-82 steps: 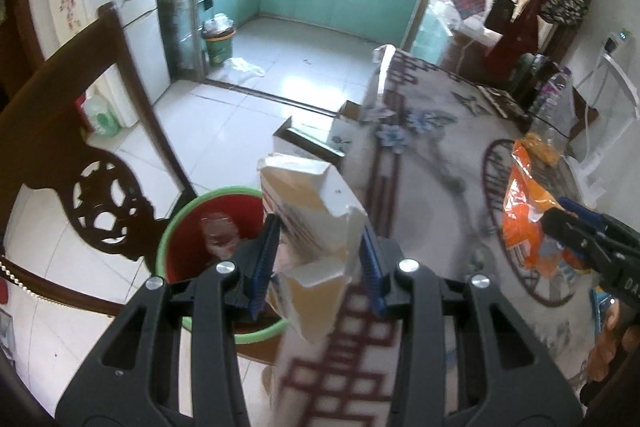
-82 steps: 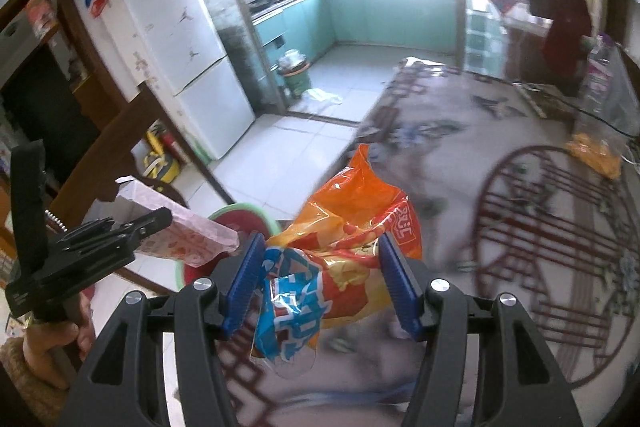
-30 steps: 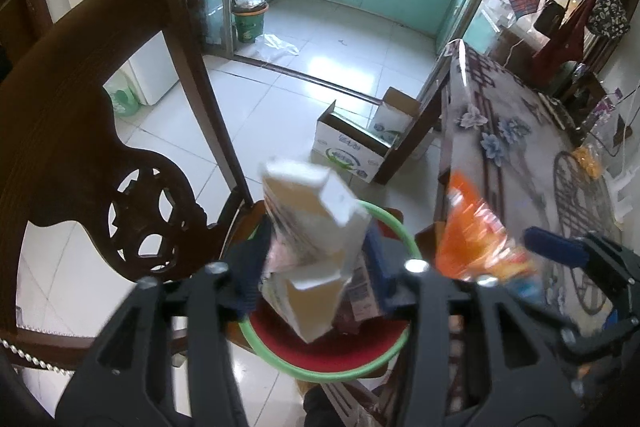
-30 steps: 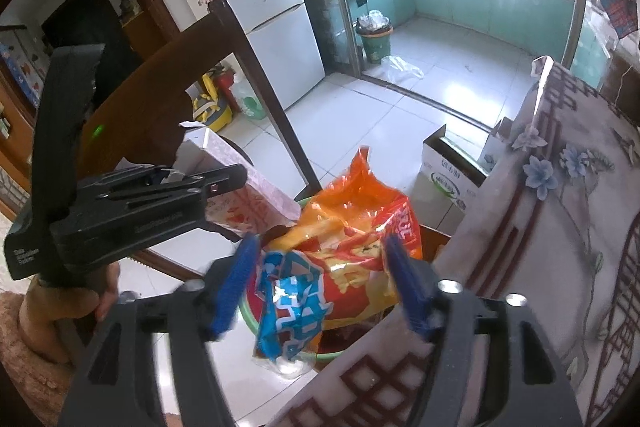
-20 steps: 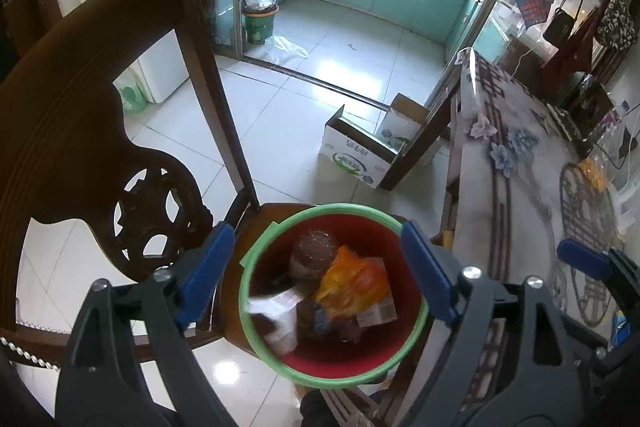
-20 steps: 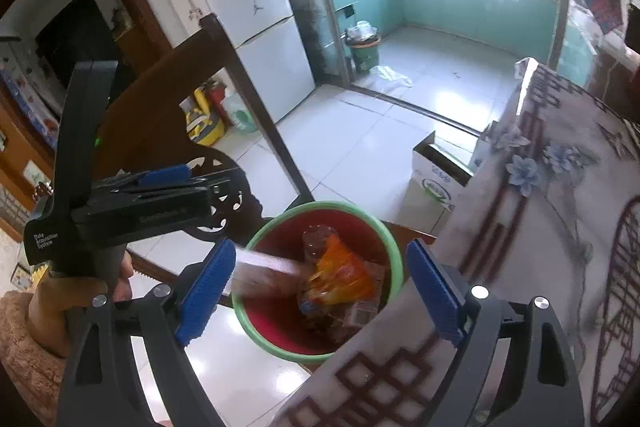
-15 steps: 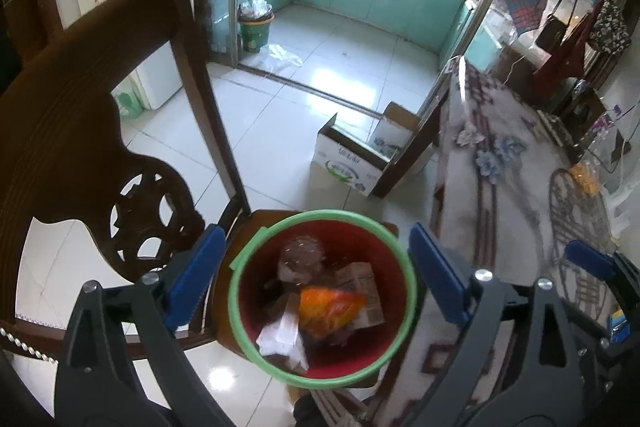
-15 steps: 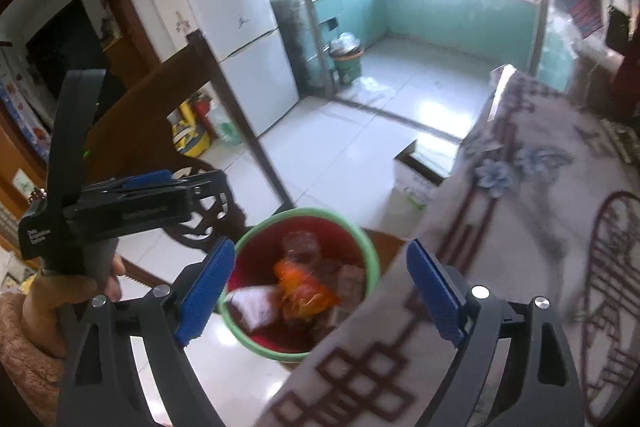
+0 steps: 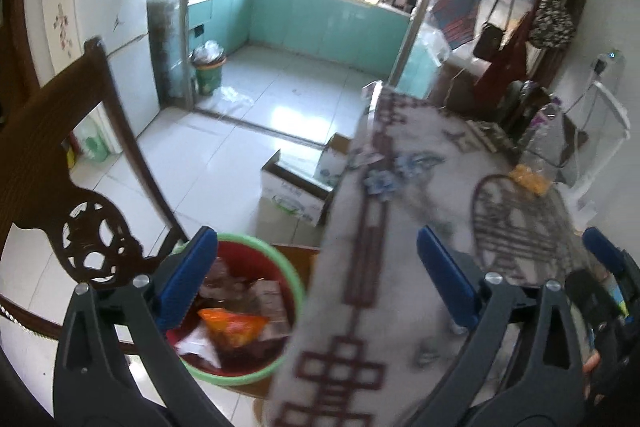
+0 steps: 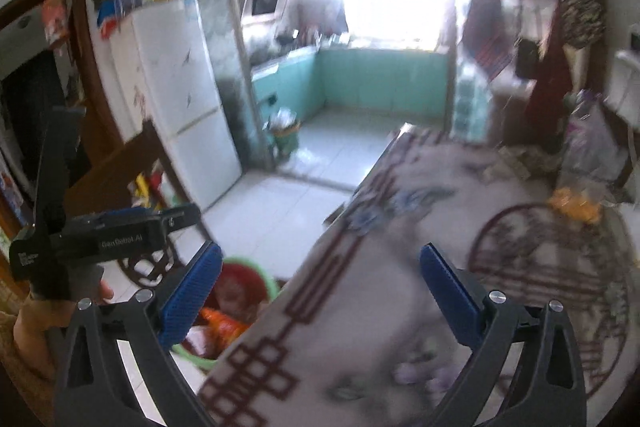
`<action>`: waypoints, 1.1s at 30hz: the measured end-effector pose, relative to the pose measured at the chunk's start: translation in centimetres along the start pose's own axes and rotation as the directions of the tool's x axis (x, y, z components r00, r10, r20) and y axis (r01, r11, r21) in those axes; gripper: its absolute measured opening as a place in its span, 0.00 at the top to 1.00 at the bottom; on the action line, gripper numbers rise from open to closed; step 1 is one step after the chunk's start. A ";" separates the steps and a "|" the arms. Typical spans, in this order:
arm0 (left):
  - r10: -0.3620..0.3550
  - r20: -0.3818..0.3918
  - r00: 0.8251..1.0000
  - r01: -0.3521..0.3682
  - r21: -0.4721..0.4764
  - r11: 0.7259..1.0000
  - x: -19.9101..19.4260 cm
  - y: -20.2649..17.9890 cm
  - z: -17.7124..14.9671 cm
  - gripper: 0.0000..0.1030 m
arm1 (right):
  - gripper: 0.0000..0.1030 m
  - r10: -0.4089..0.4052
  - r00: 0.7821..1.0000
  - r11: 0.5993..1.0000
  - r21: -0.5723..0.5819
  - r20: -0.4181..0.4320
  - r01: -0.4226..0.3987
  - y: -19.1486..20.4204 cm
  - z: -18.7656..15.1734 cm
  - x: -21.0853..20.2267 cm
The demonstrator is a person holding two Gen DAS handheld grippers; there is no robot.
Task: Collect trash
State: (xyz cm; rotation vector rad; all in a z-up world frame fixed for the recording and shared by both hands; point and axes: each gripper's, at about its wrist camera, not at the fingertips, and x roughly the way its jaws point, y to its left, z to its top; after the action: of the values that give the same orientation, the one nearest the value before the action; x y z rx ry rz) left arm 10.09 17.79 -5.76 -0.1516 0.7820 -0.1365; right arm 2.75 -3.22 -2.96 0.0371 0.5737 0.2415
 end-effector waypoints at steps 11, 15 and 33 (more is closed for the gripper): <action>0.095 0.437 0.894 -0.091 -0.028 0.995 -8.4 -10.4 -1.5 0.05 | 0.07 -0.169 0.929 0.978 -0.065 0.328 0.201 -8.0 -0.3 -9.2; 0.219 0.423 0.879 -0.209 -0.071 0.975 -9.4 -13.1 -1.4 0.05 | 0.07 -0.145 0.947 0.986 -0.036 0.287 0.161 -10.6 -0.4 -9.6; 0.192 0.315 0.929 -0.168 -0.102 0.980 -10.5 -16.6 -2.9 0.05 | 0.07 -0.160 0.955 0.987 0.022 0.249 0.160 -14.4 -0.8 -11.2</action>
State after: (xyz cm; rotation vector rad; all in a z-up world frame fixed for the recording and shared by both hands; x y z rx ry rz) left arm -0.45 3.14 2.53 -0.1664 0.4685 0.0915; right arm -3.69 -19.94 0.88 0.0216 0.3228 0.0764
